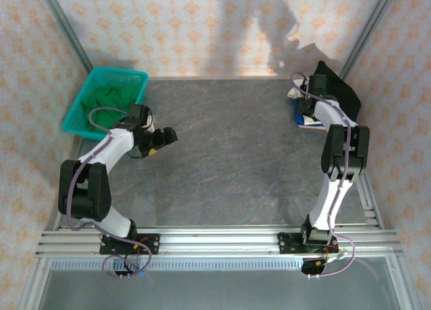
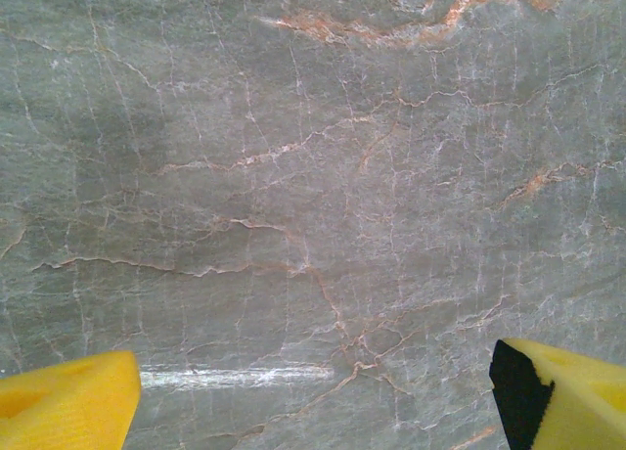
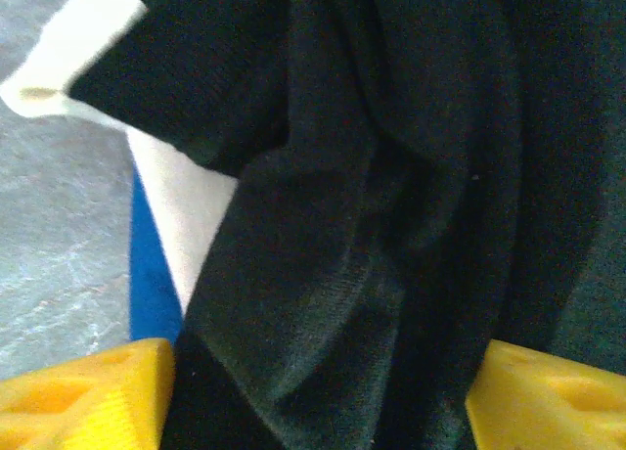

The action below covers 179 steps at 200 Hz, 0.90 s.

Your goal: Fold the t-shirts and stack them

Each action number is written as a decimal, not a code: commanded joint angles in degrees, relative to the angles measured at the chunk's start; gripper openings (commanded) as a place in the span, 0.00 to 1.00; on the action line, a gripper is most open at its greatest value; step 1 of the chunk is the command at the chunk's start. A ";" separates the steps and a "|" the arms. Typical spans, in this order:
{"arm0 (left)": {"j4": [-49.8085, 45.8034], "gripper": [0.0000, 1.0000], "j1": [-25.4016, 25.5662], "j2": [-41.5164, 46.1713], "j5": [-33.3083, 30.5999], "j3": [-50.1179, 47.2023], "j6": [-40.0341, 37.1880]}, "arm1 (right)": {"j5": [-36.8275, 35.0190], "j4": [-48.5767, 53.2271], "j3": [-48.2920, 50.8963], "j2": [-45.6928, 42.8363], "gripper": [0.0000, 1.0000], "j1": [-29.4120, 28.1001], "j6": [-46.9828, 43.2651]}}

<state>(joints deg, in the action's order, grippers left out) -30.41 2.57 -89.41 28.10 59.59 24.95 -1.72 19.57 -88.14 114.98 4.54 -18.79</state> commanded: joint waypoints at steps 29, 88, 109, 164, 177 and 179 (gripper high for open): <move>-1.34 0.94 -0.25 0.44 -0.31 0.18 -1.75 | -8.77 9.78 -4.32 -1.18 0.24 -0.24 -3.04; -1.49 0.93 -0.20 0.45 0.02 0.35 -2.03 | -6.18 9.87 0.57 -9.97 0.00 0.36 -14.28; -1.49 0.94 -0.20 0.52 0.12 0.26 -2.11 | 1.18 9.87 4.13 -12.93 0.00 2.22 -18.92; -1.75 0.93 -0.26 0.19 0.56 0.44 -2.27 | 8.24 16.39 0.01 -4.86 0.22 5.36 -21.87; -1.77 0.94 -0.22 0.35 0.34 0.42 -2.34 | 10.08 17.81 -2.47 -4.57 0.36 5.37 -20.98; -1.80 0.94 -0.24 0.37 0.35 0.37 -2.31 | 10.35 17.92 -2.83 -4.63 0.39 5.37 -20.75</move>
<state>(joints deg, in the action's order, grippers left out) -30.44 2.57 -89.41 28.12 59.59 23.88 4.86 32.12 -86.56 108.84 10.09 -39.20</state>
